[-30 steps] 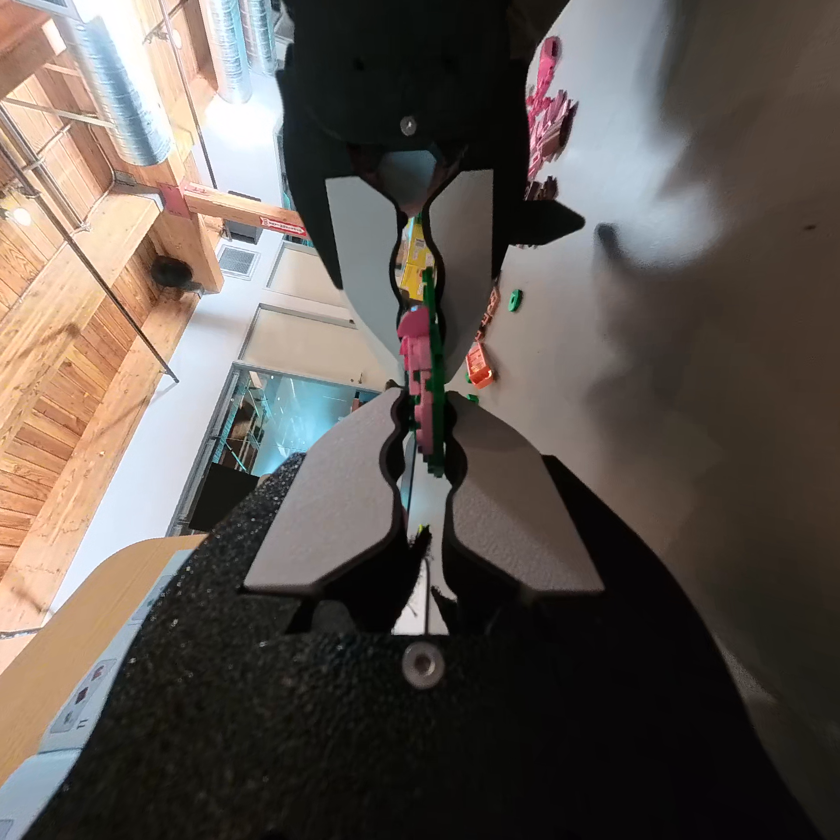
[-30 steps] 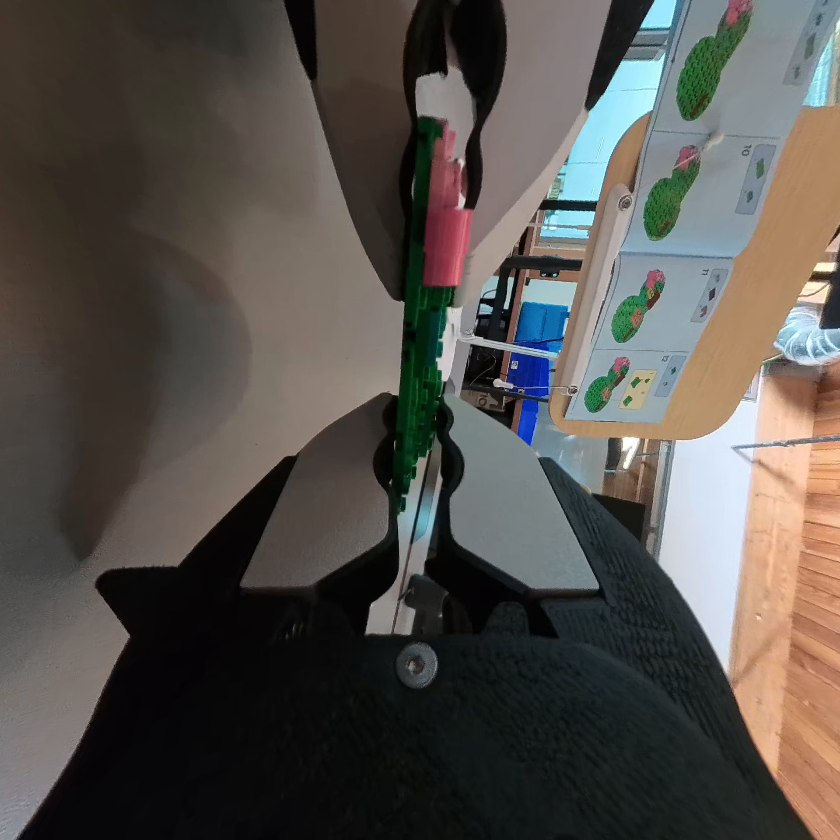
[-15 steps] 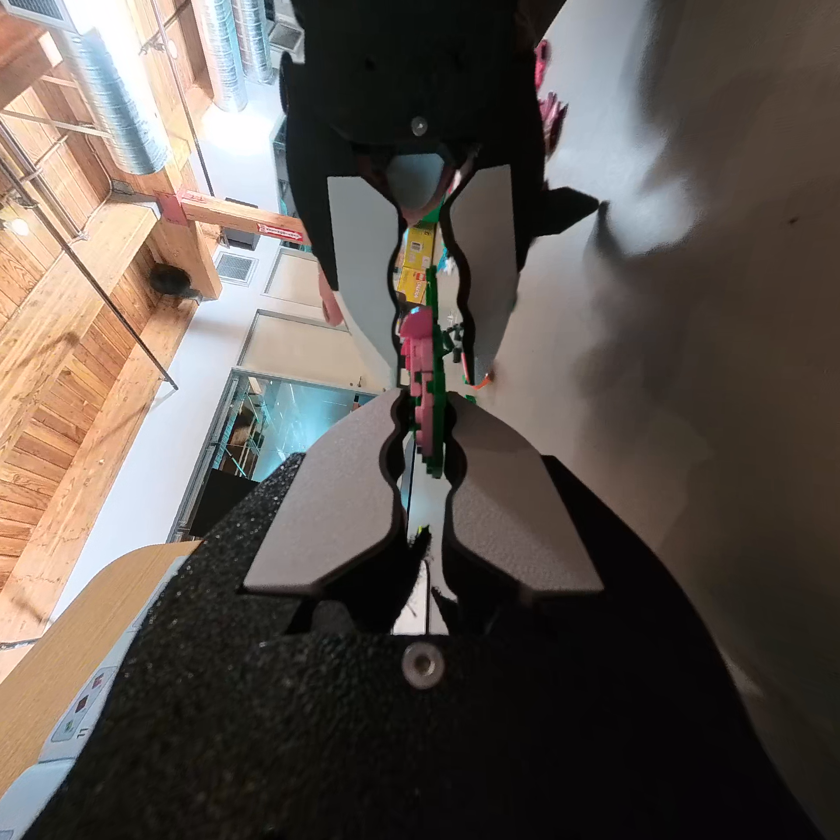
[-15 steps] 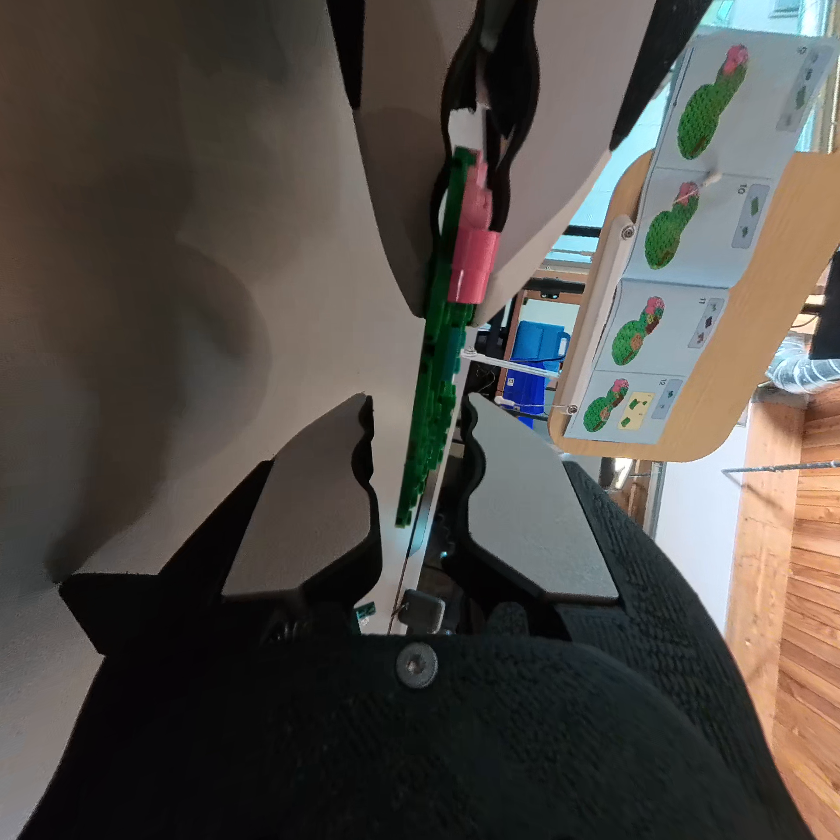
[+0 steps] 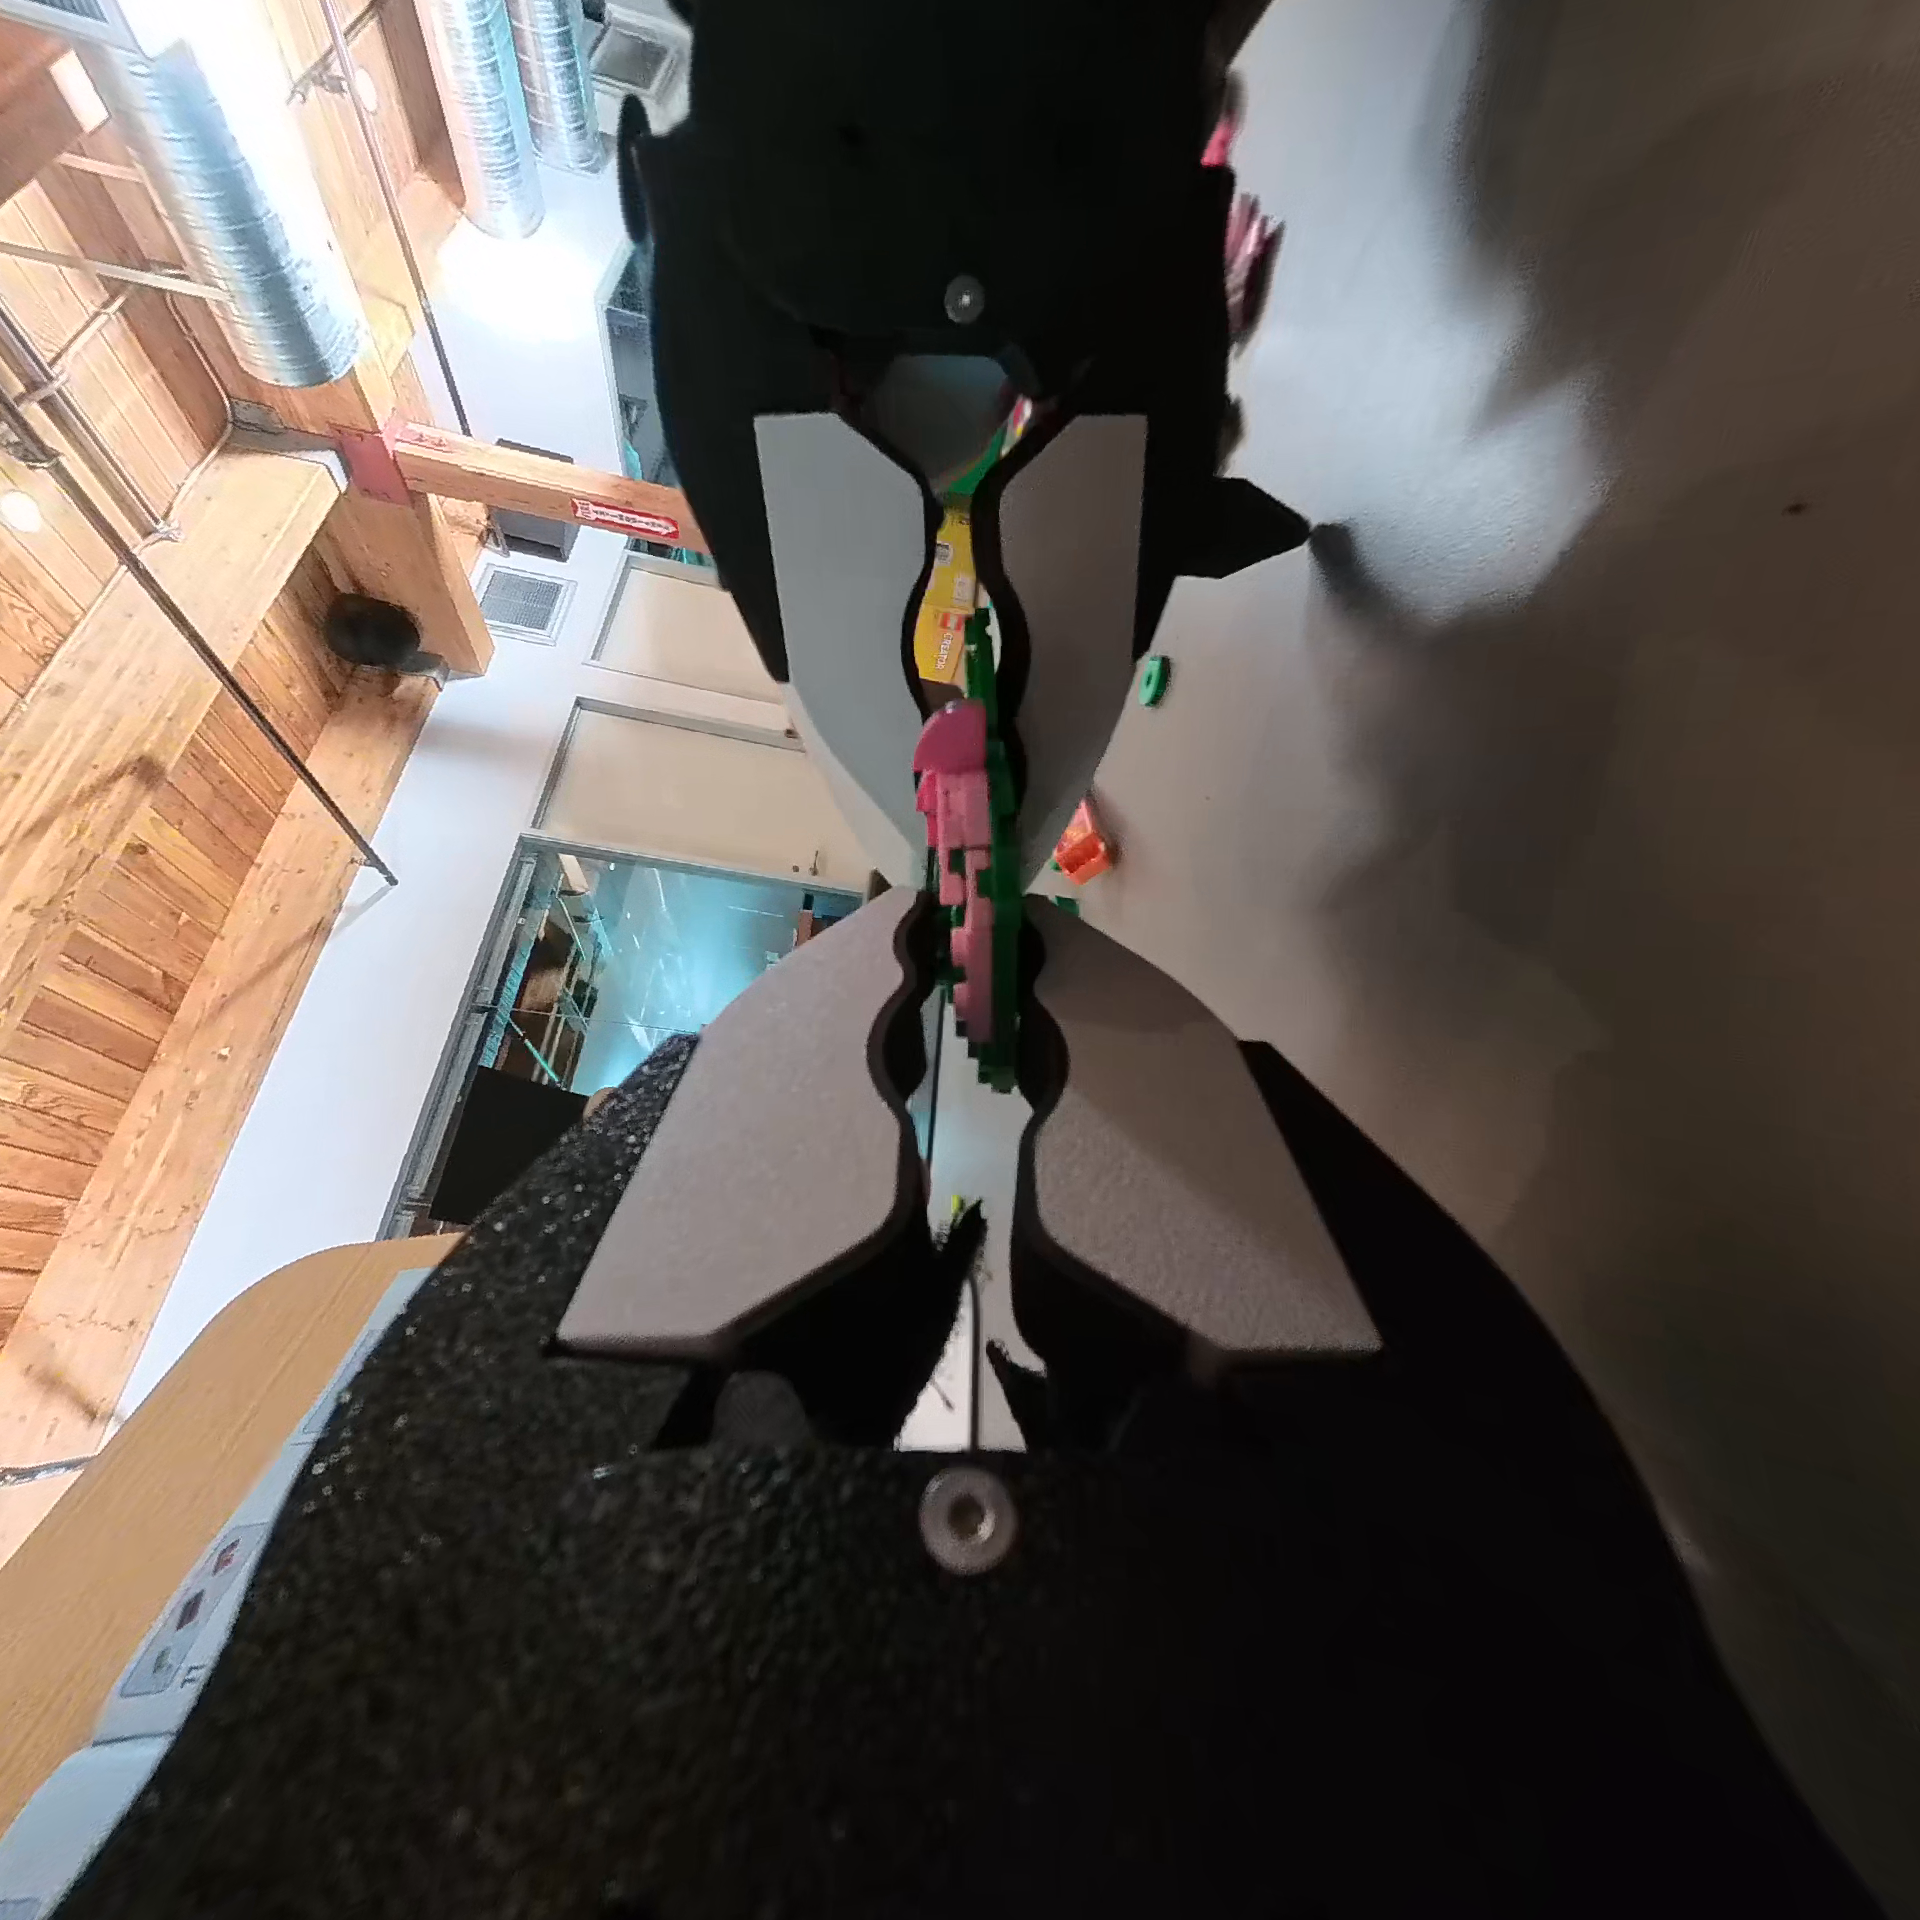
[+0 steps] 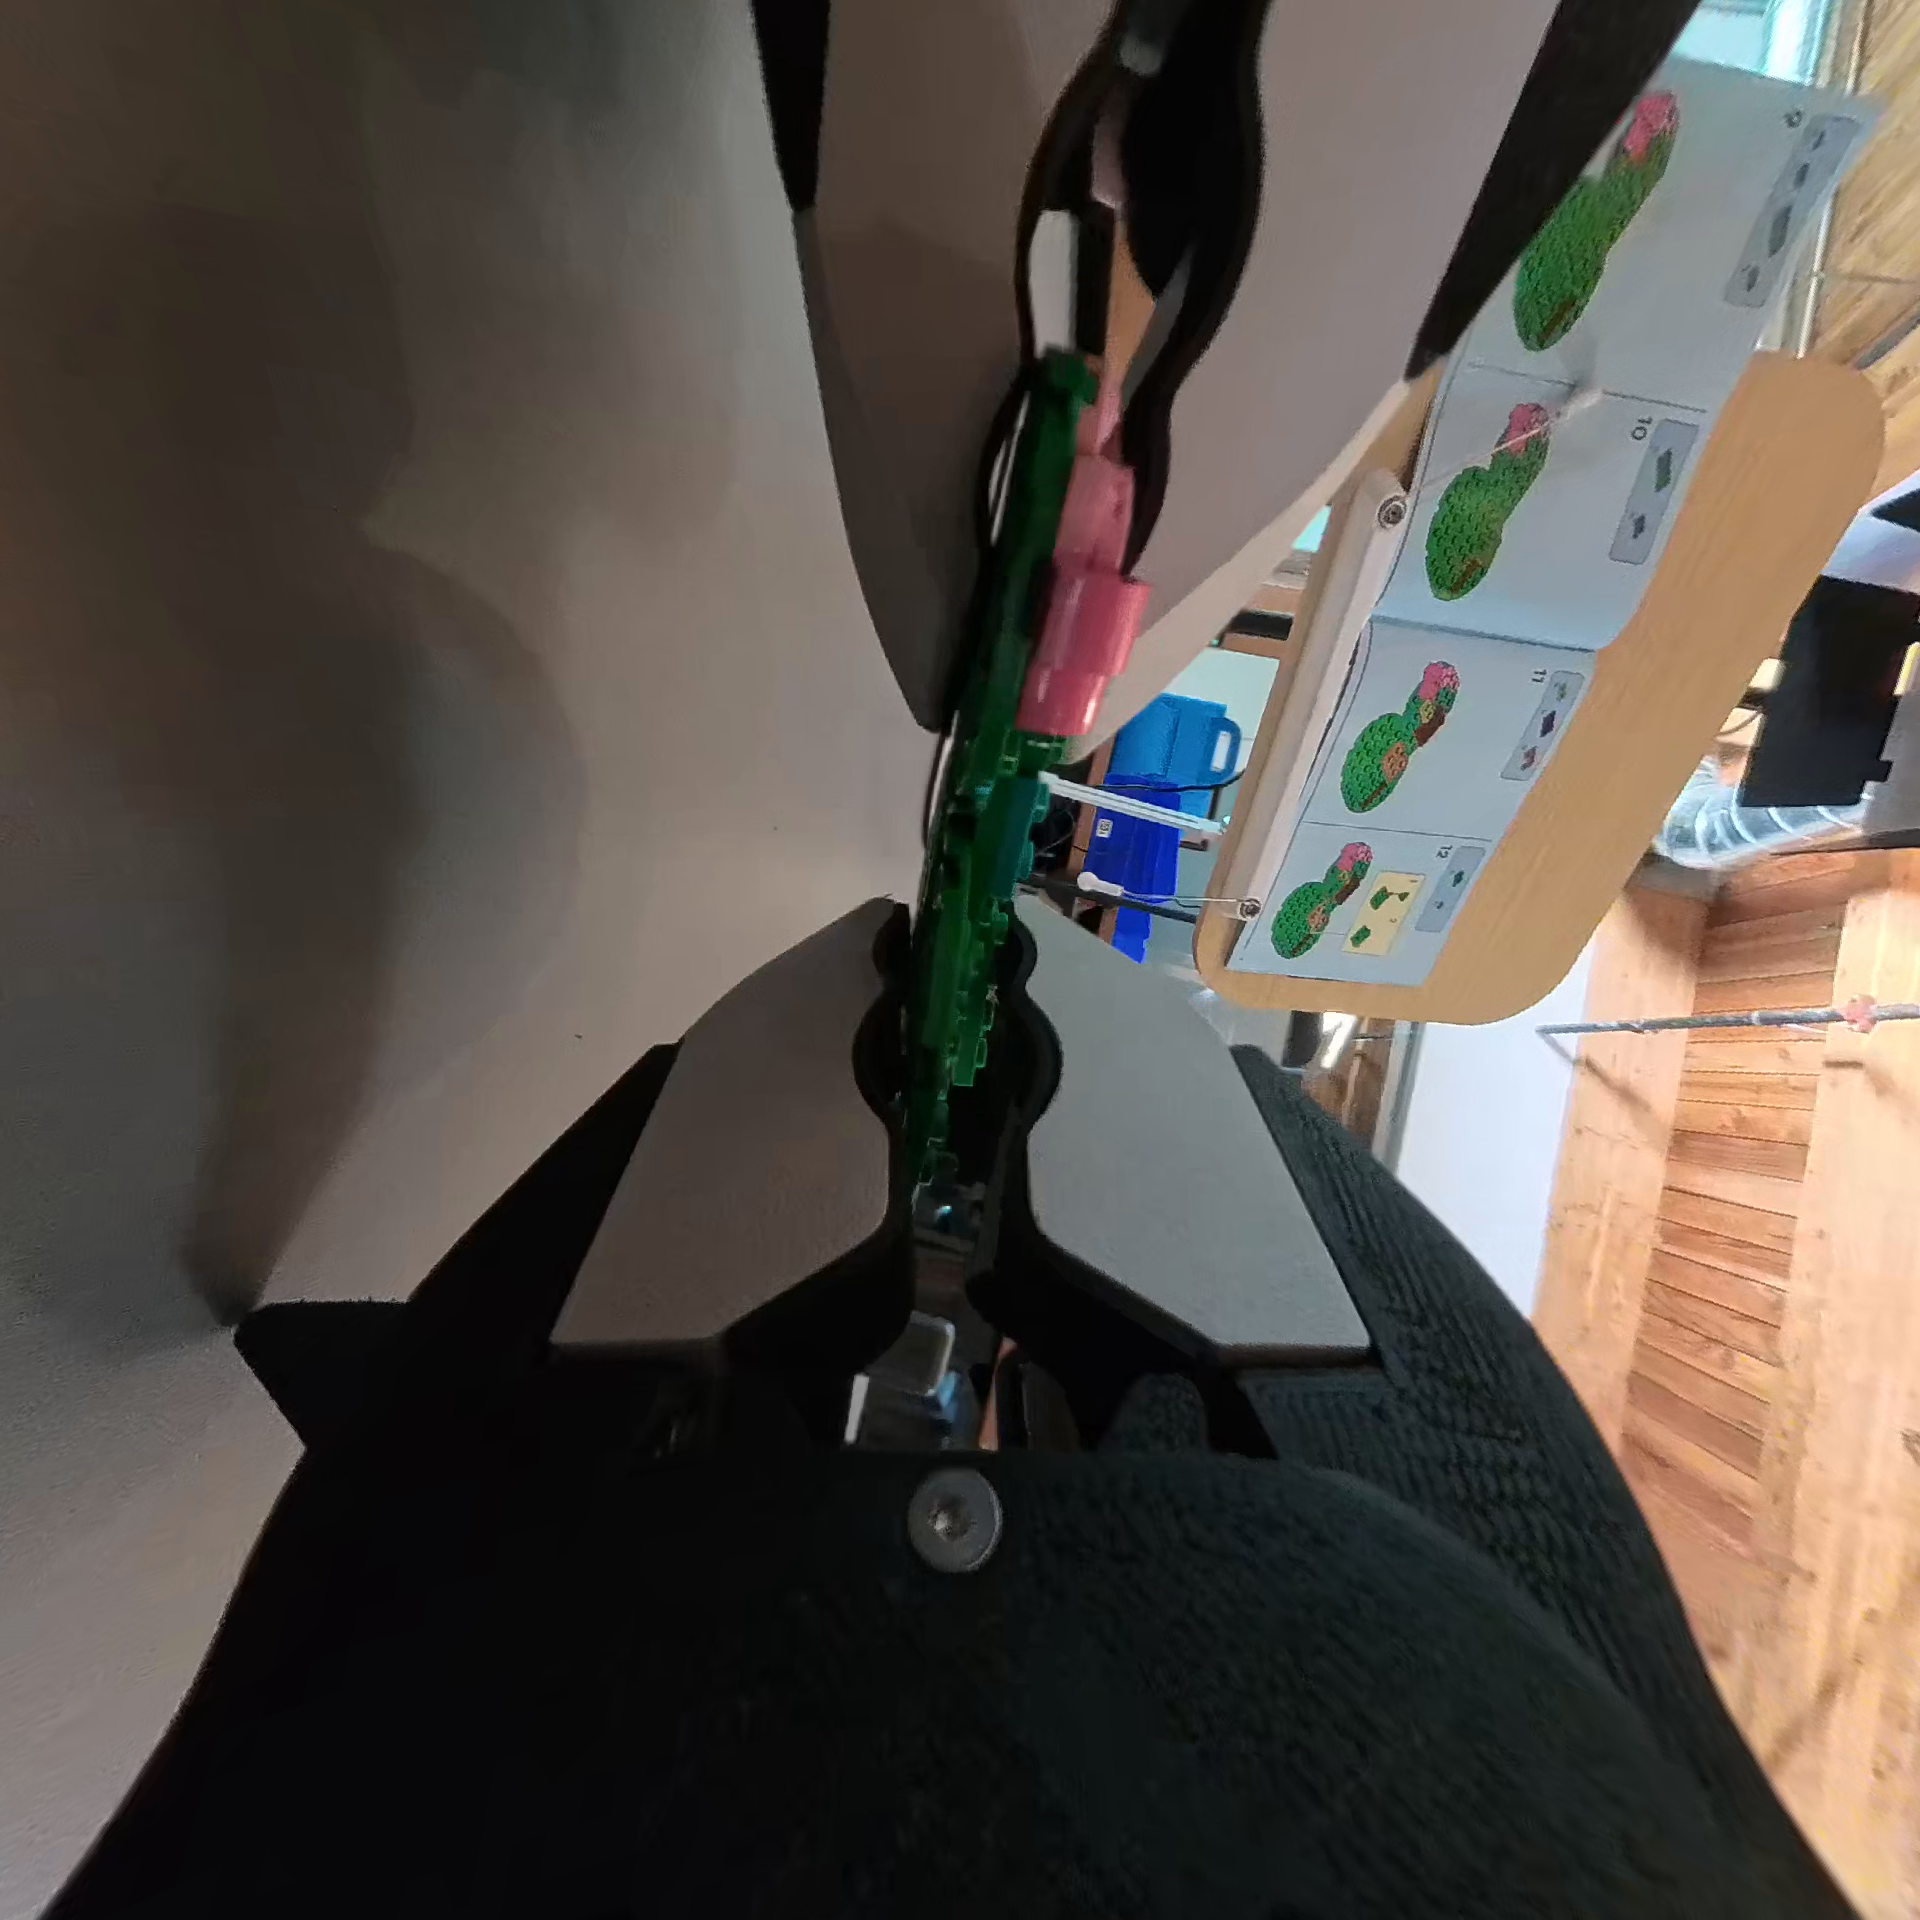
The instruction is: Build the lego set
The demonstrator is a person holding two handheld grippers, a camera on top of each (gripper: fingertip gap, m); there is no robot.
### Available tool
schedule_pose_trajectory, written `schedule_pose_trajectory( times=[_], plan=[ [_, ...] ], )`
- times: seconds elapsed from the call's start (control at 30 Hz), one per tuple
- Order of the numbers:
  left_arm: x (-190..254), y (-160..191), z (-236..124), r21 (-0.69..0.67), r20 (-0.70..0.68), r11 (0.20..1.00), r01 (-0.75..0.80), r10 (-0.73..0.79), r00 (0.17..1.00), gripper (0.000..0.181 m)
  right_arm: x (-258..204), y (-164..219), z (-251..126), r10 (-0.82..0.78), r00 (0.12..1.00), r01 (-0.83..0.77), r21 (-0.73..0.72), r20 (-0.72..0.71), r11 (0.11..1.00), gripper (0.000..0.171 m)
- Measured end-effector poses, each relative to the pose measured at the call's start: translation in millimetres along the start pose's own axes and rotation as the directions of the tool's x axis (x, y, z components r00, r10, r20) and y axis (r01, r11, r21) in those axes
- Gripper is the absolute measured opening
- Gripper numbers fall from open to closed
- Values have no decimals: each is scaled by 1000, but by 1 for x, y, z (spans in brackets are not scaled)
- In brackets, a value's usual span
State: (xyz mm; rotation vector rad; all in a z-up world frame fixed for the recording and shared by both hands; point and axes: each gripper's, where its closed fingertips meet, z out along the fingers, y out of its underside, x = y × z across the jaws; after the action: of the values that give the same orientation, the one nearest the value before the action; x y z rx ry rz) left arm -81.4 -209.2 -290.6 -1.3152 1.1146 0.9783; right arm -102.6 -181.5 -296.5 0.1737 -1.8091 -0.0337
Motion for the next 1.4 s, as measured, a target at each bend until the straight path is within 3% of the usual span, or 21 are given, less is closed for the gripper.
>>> schedule_pose_trajectory(
  times=[0.23,0.33,0.4,0.47,0.67,0.93,1.07,1.2,1.4],
  plan=[
    [4,2,0,-6,-14,1000,-11,11,1000,12,-4,0,2,19,1000,-19,-3,9,1000,13],
    [-7,1,-1,8,20,999,37,-37,999,12,7,0,0,190,982,-189,65,-10,980,13],
    [-6,2,-2,18,14,998,54,-54,998,12,8,3,-1,274,961,-275,71,26,959,31],
    [-5,2,-2,21,13,999,45,-45,999,12,7,4,-1,289,956,-292,75,46,953,37],
    [-5,-2,-3,51,-3,994,94,-94,996,12,3,3,0,189,982,-188,76,0,979,12],
    [0,0,-2,39,-16,997,68,-67,998,12,-2,5,1,135,990,-136,33,29,990,11],
    [-6,-1,-3,51,-2,992,111,-111,994,12,2,4,0,289,956,-293,95,52,952,13],
    [-8,1,-5,79,-19,980,184,-183,983,12,8,8,-7,453,880,-472,148,141,869,37],
    [-9,-6,-9,158,-102,926,343,-330,938,12,3,-1,-16,419,883,-460,202,213,865,25]
  ],
)
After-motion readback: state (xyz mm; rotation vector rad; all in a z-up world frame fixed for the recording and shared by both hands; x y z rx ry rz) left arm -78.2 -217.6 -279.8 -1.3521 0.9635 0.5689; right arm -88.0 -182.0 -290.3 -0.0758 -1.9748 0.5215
